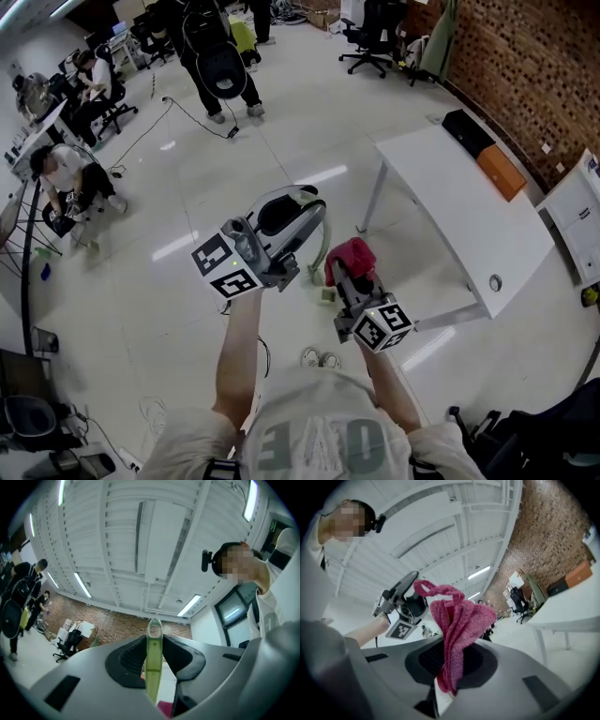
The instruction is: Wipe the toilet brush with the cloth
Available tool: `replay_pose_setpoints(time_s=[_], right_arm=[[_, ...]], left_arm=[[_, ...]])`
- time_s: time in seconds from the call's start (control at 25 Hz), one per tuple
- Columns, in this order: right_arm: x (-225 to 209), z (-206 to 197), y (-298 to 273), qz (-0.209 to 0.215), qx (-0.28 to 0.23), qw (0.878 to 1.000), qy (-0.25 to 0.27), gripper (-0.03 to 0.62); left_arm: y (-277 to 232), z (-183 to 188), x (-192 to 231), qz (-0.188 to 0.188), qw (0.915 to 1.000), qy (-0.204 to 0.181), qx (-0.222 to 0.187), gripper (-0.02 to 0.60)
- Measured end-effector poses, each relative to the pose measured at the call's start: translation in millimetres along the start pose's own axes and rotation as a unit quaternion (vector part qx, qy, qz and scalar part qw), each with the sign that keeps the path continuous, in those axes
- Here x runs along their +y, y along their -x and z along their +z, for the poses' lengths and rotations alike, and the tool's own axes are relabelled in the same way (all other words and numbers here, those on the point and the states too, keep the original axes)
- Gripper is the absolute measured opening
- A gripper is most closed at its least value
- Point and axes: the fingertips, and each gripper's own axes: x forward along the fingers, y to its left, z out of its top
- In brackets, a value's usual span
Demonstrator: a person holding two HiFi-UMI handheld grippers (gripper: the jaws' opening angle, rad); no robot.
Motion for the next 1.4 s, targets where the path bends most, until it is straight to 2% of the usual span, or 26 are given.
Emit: replay_pose_setpoints(time_s=[0.08, 0.2, 0.32, 0.44, 0.64, 0.96, 1.08, 1.4], right_arm=[[20.4, 10.8, 2.5, 0.013, -0.008, 0.999, 0.052, 0.031], [45.5, -11.1, -10.9, 0.036, 0.041, 0.993, 0.100, 0.031], [37.8, -42.3, -21.9, 0.012, 0.098, 0.990, 0.103, 0.031], [28.4, -48.0, -22.9, -0.016, 0.113, 0.987, 0.116, 0.031], [17.9, -30.5, -25.4, -0.045, 0.096, 0.988, 0.108, 0.031], [38.5, 32.4, -36.4, -0.026, 0.022, 0.991, 0.128, 0.031], [46.7, 53.3, -43.7, -0.013, 0.002, 0.990, 0.141, 0.031], [42.9, 49.9, -35.5, 0.007, 0.002, 0.987, 0.161, 0.031]], left_arm=[[2.7, -6.4, 9.3, 0.029, 0.9995, -0.014, 0.008, 0.114], [5.9, -6.4, 12.7, 0.060, 0.9977, -0.031, 0.007, 0.114], [2.3, -2.9, 8.5, 0.084, 0.9958, -0.036, -0.005, 0.114], [-2.9, -4.7, 2.3, 0.098, 0.9942, -0.043, -0.001, 0.114], [-2.4, -20.4, -0.7, 0.107, 0.9933, -0.041, 0.019, 0.114], [-1.8, -49.4, 5.8, 0.103, 0.9934, -0.021, 0.046, 0.114], [-4.7, -54.4, 7.8, 0.096, 0.9945, -0.008, 0.041, 0.113], [-3.9, -52.2, 23.2, 0.077, 0.9968, 0.010, 0.017, 0.112]])
